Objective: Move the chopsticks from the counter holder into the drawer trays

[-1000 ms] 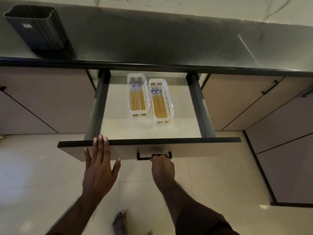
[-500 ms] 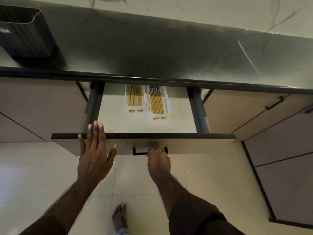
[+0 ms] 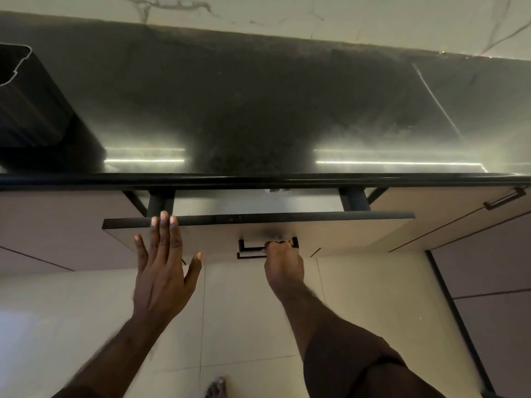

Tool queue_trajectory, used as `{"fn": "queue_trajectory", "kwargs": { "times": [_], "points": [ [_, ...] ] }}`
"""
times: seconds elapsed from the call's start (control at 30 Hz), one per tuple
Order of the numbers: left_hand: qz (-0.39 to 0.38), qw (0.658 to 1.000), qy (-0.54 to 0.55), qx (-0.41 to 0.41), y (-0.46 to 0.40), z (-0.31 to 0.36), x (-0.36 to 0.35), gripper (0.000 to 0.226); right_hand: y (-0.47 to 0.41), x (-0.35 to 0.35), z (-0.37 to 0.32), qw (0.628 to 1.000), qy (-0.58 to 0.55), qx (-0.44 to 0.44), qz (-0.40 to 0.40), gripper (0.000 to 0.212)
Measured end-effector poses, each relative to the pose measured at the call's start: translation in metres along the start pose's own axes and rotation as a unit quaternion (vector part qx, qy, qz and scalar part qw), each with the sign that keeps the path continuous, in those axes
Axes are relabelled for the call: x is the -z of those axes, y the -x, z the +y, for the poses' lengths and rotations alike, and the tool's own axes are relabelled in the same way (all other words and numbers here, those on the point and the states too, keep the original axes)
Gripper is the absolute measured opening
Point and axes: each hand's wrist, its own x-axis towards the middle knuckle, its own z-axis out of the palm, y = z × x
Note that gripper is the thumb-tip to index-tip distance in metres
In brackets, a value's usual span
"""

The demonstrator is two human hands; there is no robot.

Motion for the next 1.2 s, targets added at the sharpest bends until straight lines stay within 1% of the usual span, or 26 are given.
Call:
{"fn": "queue_trajectory", "kwargs": {
  "times": [0.17,0.33,0.5,0.6,0.87,1.03,1.2],
  "points": [
    [0.024,1.000,-0.009,0.001,-0.042,-0.007,-0.010,0.083,-0.045,0.010,-0.008,1.000,0.007,0.002,0.020,0.018],
    [0.068,0.997,-0.021,0.016,-0.067,-0.020,-0.011,0.086,-0.073,0.011,-0.008,0.999,0.033,0.028,0.017,0.026],
    [0.091,0.995,-0.014,0.036,-0.082,-0.019,-0.012,0.086,-0.088,0.011,-0.008,0.999,0.032,0.024,-0.036,0.037],
    [0.101,0.994,-0.010,0.049,-0.088,-0.014,-0.013,0.086,-0.098,0.014,-0.008,0.997,0.048,0.021,-0.050,0.037],
    [0.120,0.991,-0.008,0.058,-0.095,-0.007,-0.015,0.086,-0.111,0.014,-0.008,0.998,0.048,0.028,-0.031,0.033],
    [0.113,0.992,-0.005,0.059,-0.094,-0.002,-0.014,0.086,-0.109,0.018,-0.008,0.999,0.015,0.031,-0.026,0.033],
    [0.093,0.995,-0.020,0.044,-0.088,0.003,-0.007,0.084,-0.086,0.025,0.003,0.994,-0.038,0.085,0.057,0.025]
  ]
}}
